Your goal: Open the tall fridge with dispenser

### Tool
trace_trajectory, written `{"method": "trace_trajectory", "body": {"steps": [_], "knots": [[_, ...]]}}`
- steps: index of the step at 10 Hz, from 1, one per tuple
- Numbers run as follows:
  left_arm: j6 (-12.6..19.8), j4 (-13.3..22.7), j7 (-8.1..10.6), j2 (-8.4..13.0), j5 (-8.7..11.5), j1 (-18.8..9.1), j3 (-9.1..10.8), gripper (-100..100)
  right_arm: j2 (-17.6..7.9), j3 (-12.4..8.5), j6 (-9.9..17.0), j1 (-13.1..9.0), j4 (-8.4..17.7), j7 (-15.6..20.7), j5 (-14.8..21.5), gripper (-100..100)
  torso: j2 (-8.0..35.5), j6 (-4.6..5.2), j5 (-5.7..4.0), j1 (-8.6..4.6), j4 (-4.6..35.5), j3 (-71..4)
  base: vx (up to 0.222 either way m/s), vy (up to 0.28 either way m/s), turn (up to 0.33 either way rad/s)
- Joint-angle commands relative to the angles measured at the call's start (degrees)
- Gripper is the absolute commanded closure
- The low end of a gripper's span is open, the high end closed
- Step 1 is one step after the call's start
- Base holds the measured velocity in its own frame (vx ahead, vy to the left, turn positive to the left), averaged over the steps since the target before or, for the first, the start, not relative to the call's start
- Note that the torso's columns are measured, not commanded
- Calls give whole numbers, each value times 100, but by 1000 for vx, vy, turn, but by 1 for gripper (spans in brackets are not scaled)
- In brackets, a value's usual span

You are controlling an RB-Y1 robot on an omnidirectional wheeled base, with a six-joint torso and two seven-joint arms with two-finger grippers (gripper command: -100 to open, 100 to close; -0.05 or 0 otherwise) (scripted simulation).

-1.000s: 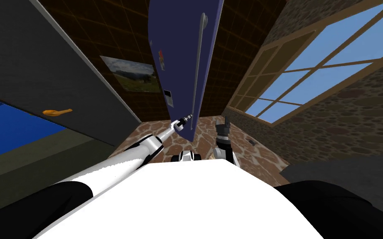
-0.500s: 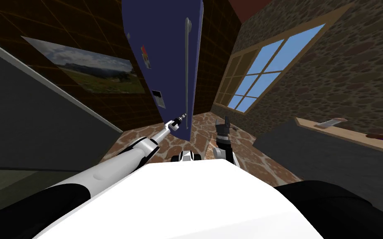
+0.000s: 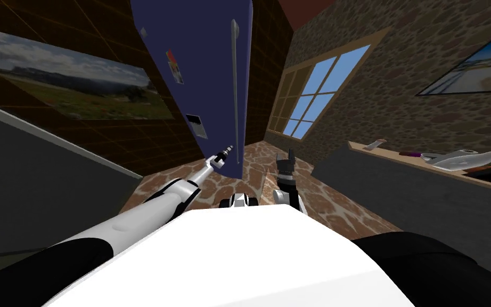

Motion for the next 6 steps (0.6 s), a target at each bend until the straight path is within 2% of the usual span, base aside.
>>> {"method": "trace_trajectory", "body": {"steps": [1, 3, 4, 5, 6], "knots": [[237, -187, -206, 322, 195, 219, 394, 100, 0, 0, 0, 0, 0, 0, 0, 0, -11, 15, -16, -63, -4, -5, -130, 223, -420], [237, -187, -206, 322, 195, 219, 584, 100, 0, 0, 0, 0, 0, 0, 0, 0, 5, 17, -26, -86, -2, 4, -156, 198, -430], [332, -307, -422, 583, 356, 472, 800, 100, 1, 1, 0, 0, 0, 0, 0, 0, -13, 19, -34, -119, -6, -6, -194, 151, -441], [332, -307, -422, 583, 356, 472, 967, 100, 1, 1, 0, 0, 0, 0, 0, 0, 1, 12, -31, -98, -4, 0, -235, 163, -469], [332, -307, -422, 583, 356, 472, 1011, 100, 1, 1, 0, -1, 0, 0, 0, 0, 7, 15, -24, -81, -1, 4, -159, 108, -423]]}}
